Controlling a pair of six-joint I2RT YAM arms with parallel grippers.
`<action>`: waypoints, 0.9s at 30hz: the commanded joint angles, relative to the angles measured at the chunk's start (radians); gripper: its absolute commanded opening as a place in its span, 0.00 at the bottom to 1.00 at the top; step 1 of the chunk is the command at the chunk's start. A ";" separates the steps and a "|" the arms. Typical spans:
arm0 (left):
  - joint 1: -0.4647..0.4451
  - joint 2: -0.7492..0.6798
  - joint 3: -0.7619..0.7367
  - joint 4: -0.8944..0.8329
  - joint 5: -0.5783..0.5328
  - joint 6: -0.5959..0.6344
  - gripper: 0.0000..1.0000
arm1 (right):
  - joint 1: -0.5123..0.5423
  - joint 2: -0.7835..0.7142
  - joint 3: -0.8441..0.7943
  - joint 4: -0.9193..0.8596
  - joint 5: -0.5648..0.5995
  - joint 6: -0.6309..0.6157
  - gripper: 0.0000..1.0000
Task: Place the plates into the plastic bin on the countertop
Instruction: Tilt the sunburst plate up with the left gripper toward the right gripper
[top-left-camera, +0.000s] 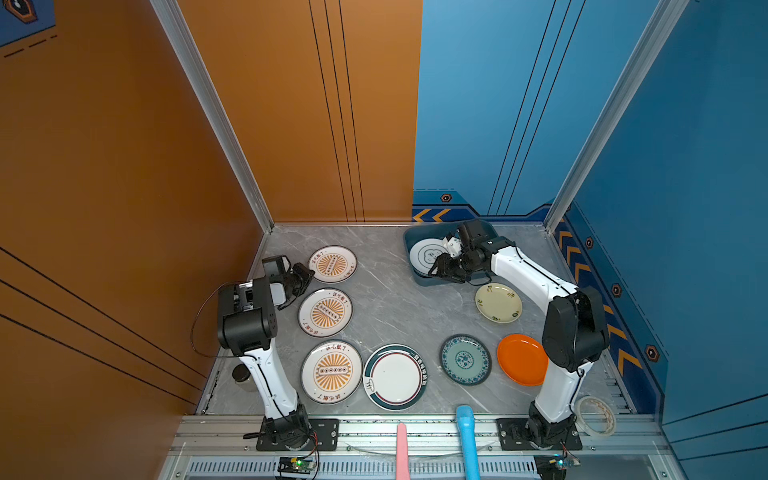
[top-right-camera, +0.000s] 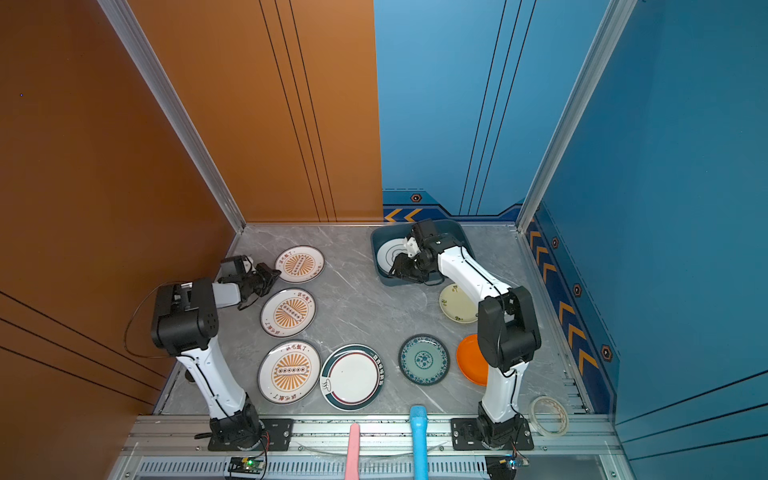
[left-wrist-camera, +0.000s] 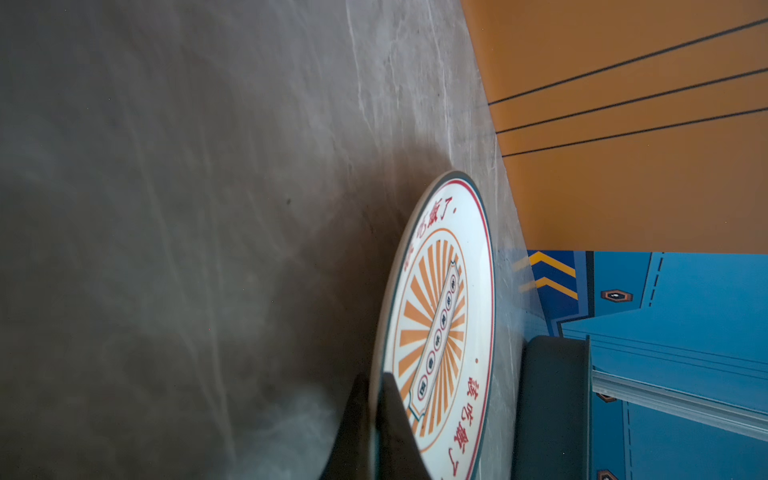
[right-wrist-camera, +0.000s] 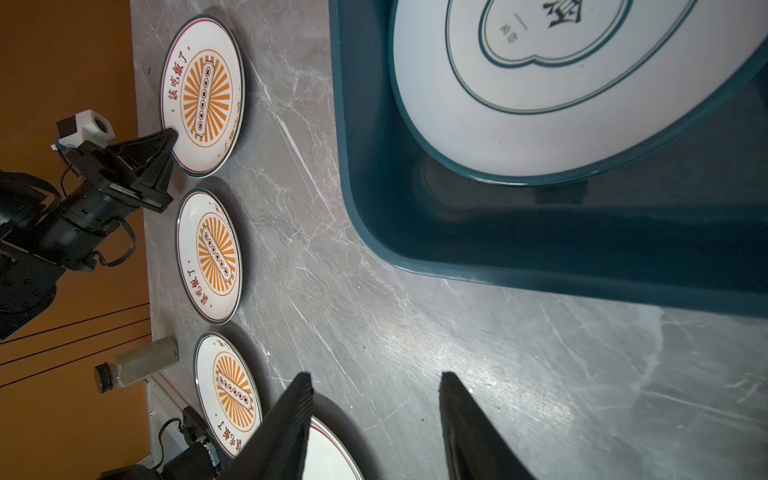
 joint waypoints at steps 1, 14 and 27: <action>-0.019 -0.067 -0.045 -0.065 0.001 -0.001 0.00 | -0.004 -0.044 -0.020 0.027 -0.043 0.006 0.53; -0.051 -0.435 -0.173 -0.105 0.161 -0.040 0.00 | -0.006 -0.069 -0.070 0.220 -0.228 0.117 0.78; -0.216 -0.657 -0.205 -0.326 0.336 0.090 0.00 | 0.033 -0.066 -0.143 0.410 -0.382 0.197 0.76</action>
